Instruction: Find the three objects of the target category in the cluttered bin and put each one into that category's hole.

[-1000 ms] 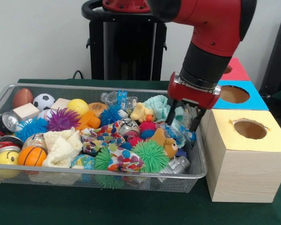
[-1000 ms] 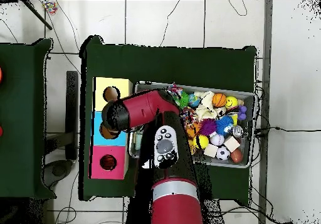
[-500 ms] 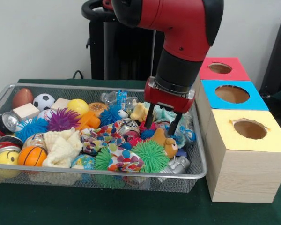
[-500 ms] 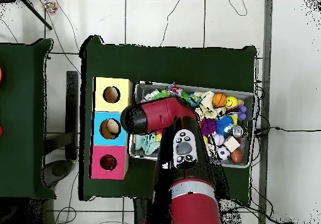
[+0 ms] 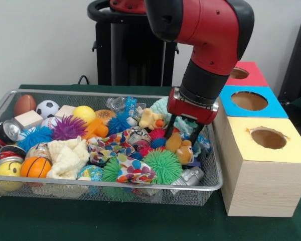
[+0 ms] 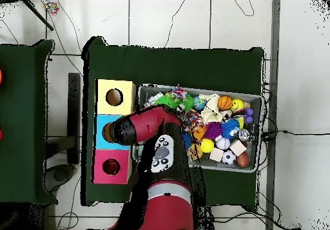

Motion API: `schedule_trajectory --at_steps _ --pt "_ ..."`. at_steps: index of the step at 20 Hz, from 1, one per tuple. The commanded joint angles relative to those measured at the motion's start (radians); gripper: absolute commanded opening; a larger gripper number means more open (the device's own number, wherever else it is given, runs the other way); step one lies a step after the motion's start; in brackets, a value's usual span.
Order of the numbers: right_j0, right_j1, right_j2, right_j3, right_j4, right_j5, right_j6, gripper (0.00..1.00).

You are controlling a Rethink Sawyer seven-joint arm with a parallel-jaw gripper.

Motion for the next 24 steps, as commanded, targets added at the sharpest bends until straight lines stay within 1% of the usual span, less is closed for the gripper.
schedule_trajectory --at_steps 1,6,10,13,16,19,21,24 --pt "0.049 0.056 -0.002 0.002 0.043 0.022 0.167 1.00" --pt "0.047 0.048 0.003 0.018 0.066 0.017 0.148 1.00" --pt "0.012 0.011 0.028 0.045 0.079 0.034 0.085 1.00" --pt "-0.010 -0.014 0.037 0.041 0.082 0.067 0.037 1.00" --pt "-0.028 -0.004 0.044 0.017 0.082 0.071 0.011 1.00" --pt "-0.047 0.023 0.054 -0.002 0.079 0.034 0.009 1.00" --pt "-0.049 0.028 0.059 -0.002 0.078 0.003 0.017 1.00" --pt "-0.057 0.024 0.075 0.004 0.094 0.015 0.013 1.00"
